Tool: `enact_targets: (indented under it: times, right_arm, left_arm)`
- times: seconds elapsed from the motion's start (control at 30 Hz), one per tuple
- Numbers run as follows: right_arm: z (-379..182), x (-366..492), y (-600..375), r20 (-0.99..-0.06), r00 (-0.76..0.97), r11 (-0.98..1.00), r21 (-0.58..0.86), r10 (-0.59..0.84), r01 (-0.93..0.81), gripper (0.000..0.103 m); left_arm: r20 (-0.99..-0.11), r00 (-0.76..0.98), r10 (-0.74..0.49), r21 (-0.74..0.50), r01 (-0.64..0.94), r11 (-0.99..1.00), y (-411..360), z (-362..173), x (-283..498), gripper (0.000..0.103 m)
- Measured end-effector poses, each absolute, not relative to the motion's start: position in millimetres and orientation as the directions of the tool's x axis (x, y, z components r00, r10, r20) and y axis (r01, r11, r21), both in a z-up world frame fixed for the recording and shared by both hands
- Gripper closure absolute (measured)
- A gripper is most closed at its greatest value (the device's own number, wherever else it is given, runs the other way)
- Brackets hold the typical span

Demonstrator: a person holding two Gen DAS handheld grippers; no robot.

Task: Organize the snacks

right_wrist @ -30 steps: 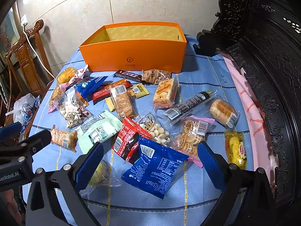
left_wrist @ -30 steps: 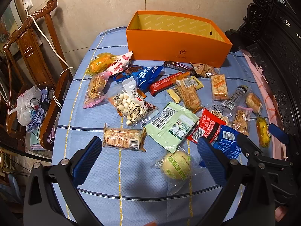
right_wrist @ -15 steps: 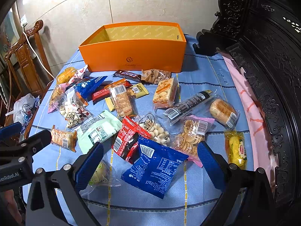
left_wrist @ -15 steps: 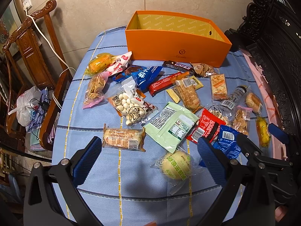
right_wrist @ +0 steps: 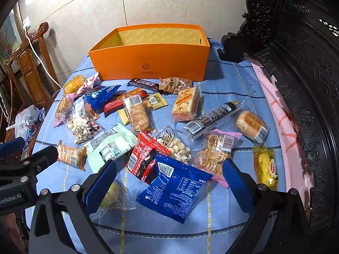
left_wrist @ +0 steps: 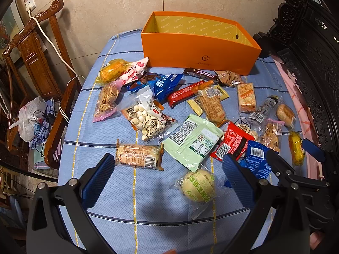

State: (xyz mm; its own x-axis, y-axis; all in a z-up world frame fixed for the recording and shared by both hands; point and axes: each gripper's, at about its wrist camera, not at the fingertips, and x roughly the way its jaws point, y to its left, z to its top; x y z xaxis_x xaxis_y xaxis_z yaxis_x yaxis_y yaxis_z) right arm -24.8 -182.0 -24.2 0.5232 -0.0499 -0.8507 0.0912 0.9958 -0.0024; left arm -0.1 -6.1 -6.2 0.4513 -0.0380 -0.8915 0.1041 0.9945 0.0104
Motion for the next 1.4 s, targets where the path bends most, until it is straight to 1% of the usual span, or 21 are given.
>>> enact_targets:
  times: [0.27, 0.4, 0.5, 0.6, 0.7, 0.8, 0.9, 1.1, 1.17, 1.4]
  right_arm:
    - [-24.5, -24.0, -182.2, -0.851, 0.523, 0.996, -0.006, -0.052, 0.090, 0.003]
    - [-23.5, -24.4, -180.1, -0.845, 0.528, 0.995, -0.054, -0.089, 0.081, 0.003]
    - [-29.6, -22.4, -182.8, -0.857, 0.512, 0.997, -0.019, -0.052, 0.069, 0.003]
    - [-37.7, -21.2, -185.8, -0.875, 0.483, 0.998, 0.042, 0.015, 0.046, 0.003]
    - [-44.0, -20.2, -191.3, -0.886, 0.461, 0.996, 0.083, 0.055, 0.042, 0.003]
    - [-49.1, -18.4, -201.2, -0.889, 0.449, 0.990, 0.127, 0.088, 0.057, 0.003]
    - [-54.8, -16.8, -206.0, -0.897, 0.437, 0.993, 0.107, 0.071, 0.057, 0.003]
    - [-60.2, -14.5, -216.7, -0.895, 0.446, 0.999, 0.043, 0.024, 0.032, 0.003]
    - [-61.9, -12.8, -222.8, -0.896, 0.444, 0.999, 0.039, 0.020, 0.033, 0.003]
    - [-71.4, 4.8, -230.0, -0.898, 0.440, 0.998, 0.039, 0.018, 0.039, 0.003]
  left_arm:
    - [-0.891, 0.452, -0.041, 0.009, 0.106, 0.994, -6.4, -6.3, -0.8, 0.004]
    - [-0.890, 0.453, -0.052, 0.000, 0.112, 0.994, -7.4, -8.7, -1.9, 0.004]
    - [-0.891, 0.448, -0.077, -0.024, 0.122, 0.992, -6.9, -10.8, 1.9, 0.004]
    - [-0.892, 0.444, -0.088, -0.032, 0.132, 0.991, -6.6, -14.8, 2.9, 0.004]
    - [-0.892, 0.449, -0.051, 0.025, 0.161, 0.987, -8.8, -23.7, 4.0, 0.004]
    - [-0.908, 0.417, -0.042, 0.034, 0.174, 0.984, -7.9, -36.7, 6.5, 0.004]
    - [-0.922, 0.384, -0.061, 0.009, 0.176, 0.984, -2.8, -45.8, 10.3, 0.004]
    - [-0.927, 0.374, -0.033, 0.048, 0.206, 0.977, 2.2, -60.6, 20.4, 0.004]
    - [-0.930, 0.367, -0.012, 0.061, 0.187, 0.980, 9.2, -66.0, 28.8, 0.004]
    - [-0.938, 0.347, -0.007, 0.044, 0.138, 0.989, 25.6, -76.2, 70.5, 0.004]
